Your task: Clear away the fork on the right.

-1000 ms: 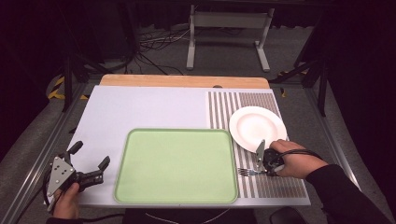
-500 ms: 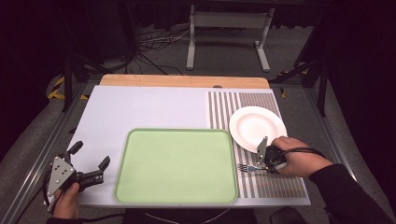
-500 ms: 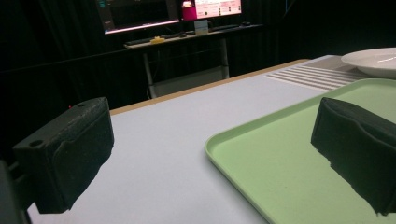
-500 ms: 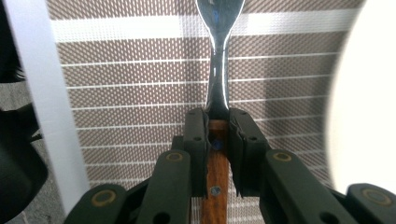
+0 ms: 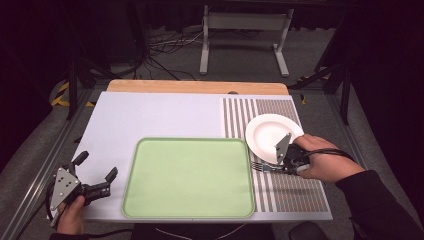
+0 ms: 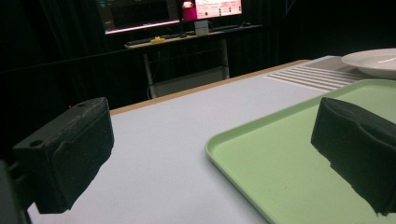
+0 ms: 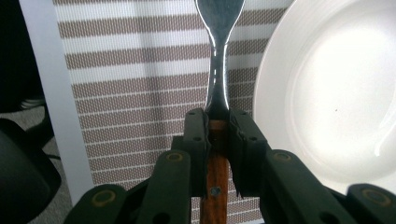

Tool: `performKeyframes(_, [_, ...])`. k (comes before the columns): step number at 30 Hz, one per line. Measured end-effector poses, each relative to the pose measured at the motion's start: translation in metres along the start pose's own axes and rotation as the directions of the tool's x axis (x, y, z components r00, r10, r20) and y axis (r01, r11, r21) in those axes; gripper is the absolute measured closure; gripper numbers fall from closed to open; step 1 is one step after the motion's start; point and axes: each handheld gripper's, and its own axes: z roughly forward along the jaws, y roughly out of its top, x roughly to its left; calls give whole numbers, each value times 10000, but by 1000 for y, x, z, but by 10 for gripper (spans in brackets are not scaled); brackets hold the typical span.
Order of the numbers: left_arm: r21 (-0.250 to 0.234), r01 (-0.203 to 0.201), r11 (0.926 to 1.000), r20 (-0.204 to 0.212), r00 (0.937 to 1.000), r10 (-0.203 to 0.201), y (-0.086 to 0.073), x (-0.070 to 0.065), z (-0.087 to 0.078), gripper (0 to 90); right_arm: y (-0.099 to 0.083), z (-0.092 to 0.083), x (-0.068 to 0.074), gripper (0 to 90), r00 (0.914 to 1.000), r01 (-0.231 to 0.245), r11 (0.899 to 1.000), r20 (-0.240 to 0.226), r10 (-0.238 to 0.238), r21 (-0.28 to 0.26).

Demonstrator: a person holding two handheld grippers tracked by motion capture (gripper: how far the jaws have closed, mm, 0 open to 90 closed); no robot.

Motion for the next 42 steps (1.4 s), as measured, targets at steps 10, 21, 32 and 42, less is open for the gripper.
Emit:
performKeyframes(10, [-6, -13, 10000, 11, 10000, 13, 0, 0, 0, 0, 15, -13, -2, 778, 9997, -177, 9988, 155, 184, -451])
performKeyframes(21, [-29, -15, 10000, 60, 10000, 15, 0, 0, 0, 0, 51, -23, -4, 778, 9952, -973, 9901, -133, 965, -1011])
performKeyframes(32, [-42, -28, 10000, 106, 9999, 28, 0, 0, 0, 0, 85, -26, -5, 777, 9683, -2491, 9571, -586, 2430, -1480])
performKeyframes(42, [-52, -27, 10000, 117, 9999, 27, 0, 0, 0, 0, 102, -30, -1, 777, 9116, -4104, 8975, -986, 3991, -1615])
